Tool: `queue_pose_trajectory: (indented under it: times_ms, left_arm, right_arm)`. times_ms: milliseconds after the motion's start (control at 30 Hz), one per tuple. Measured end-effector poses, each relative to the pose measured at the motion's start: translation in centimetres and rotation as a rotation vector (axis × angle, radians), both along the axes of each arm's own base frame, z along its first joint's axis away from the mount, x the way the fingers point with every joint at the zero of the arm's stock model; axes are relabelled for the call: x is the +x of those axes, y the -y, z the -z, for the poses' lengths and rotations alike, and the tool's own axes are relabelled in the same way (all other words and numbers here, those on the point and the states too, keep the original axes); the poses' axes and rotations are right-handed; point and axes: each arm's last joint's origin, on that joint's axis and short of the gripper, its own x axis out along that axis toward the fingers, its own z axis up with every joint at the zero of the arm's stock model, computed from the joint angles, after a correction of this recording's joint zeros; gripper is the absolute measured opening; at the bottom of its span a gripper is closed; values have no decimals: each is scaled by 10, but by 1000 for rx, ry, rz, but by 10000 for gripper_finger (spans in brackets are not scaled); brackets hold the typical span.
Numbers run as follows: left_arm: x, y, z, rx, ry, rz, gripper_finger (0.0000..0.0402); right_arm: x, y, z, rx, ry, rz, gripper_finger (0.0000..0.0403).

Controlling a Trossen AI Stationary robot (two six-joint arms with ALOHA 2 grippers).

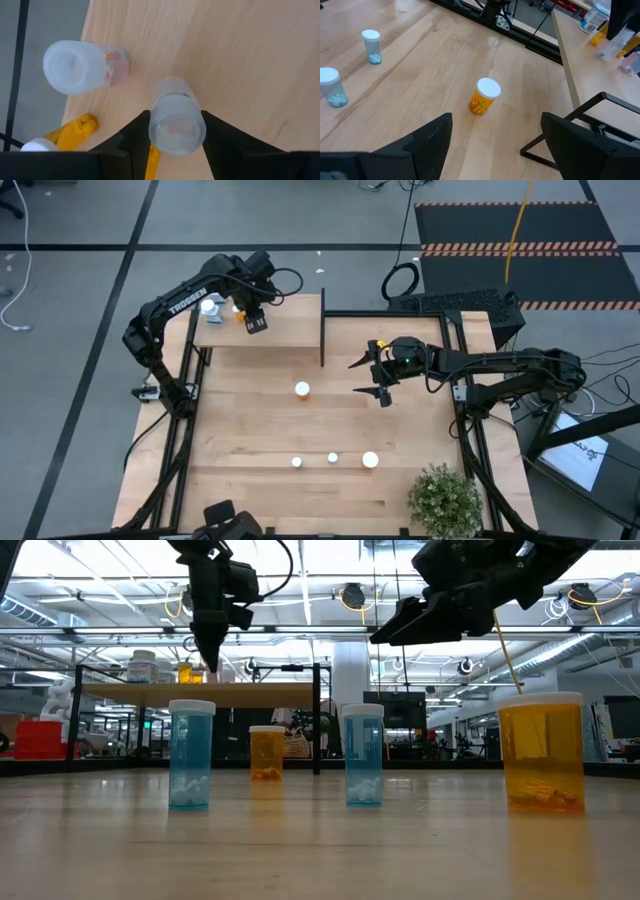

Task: Pick and place medicine bottles onto shelf by color
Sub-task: Put the transparent pill bottle on the shelf aligned with the other transparent pill bottle

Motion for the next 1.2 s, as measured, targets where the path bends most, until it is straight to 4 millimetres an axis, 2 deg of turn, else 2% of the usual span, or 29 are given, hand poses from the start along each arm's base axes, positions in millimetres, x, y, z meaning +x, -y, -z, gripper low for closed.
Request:
queue_pose_trajectory:
  times_ms: [467, 1200]
  left_arm:
    - [2, -2, -1, 26, 14, -8, 219]
    - [11, 6, -1, 89, -30, 47, 223]
  right_arm:
    - [0, 0, 0, 1, -3, 0, 297]
    - [0, 0, 1, 1, -8, 0, 297]
